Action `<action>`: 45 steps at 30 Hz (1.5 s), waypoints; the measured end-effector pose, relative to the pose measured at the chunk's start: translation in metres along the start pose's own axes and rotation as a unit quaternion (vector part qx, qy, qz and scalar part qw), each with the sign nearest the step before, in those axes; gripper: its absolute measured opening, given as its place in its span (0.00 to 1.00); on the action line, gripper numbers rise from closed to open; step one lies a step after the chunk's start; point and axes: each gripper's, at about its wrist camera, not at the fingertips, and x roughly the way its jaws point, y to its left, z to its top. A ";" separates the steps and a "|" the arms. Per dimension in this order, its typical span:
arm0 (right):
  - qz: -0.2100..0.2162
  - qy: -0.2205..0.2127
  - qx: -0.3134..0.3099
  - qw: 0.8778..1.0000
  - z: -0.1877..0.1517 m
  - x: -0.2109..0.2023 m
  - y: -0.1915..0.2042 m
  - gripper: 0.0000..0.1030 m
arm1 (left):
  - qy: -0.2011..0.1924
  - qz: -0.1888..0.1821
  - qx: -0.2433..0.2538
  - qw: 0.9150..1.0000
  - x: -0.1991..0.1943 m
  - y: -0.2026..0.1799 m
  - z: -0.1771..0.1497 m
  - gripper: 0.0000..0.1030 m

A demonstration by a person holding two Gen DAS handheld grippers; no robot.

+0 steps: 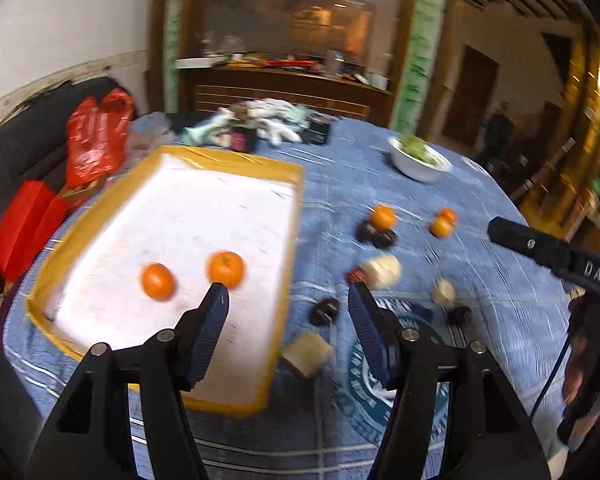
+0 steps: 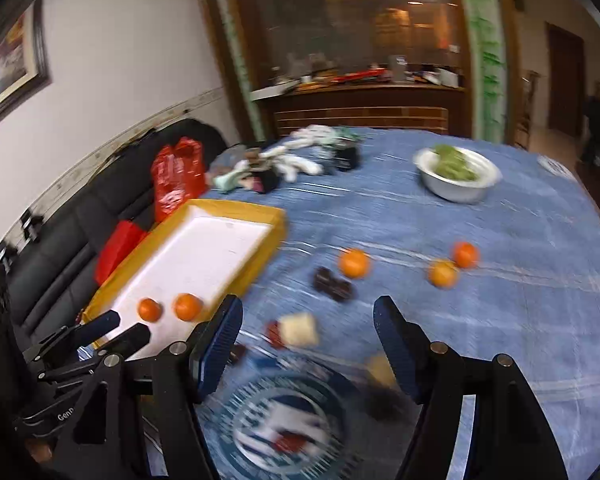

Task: Organize fruits
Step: 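Move both open tools back over the fruits on the tablecloth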

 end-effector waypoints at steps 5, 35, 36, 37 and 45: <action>-0.024 0.011 0.020 0.999 -0.037 -0.018 -0.032 0.68 | 0.006 -0.025 0.025 0.999 0.004 -0.011 -0.020 0.60; -0.038 0.096 -0.035 0.994 -0.073 0.044 -0.054 0.46 | 0.078 -0.159 0.114 0.978 0.044 -0.088 -0.056 0.45; -0.037 0.100 -0.041 0.993 -0.074 0.046 -0.054 0.46 | 0.081 -0.164 0.114 0.976 0.044 -0.089 -0.056 0.45; -0.038 0.102 -0.042 0.993 -0.074 0.047 -0.054 0.46 | 0.081 -0.167 0.116 0.976 0.045 -0.090 -0.055 0.45; -0.028 0.113 -0.050 0.992 -0.073 0.057 -0.050 0.45 | 0.094 -0.167 0.131 0.973 0.050 -0.098 -0.054 0.35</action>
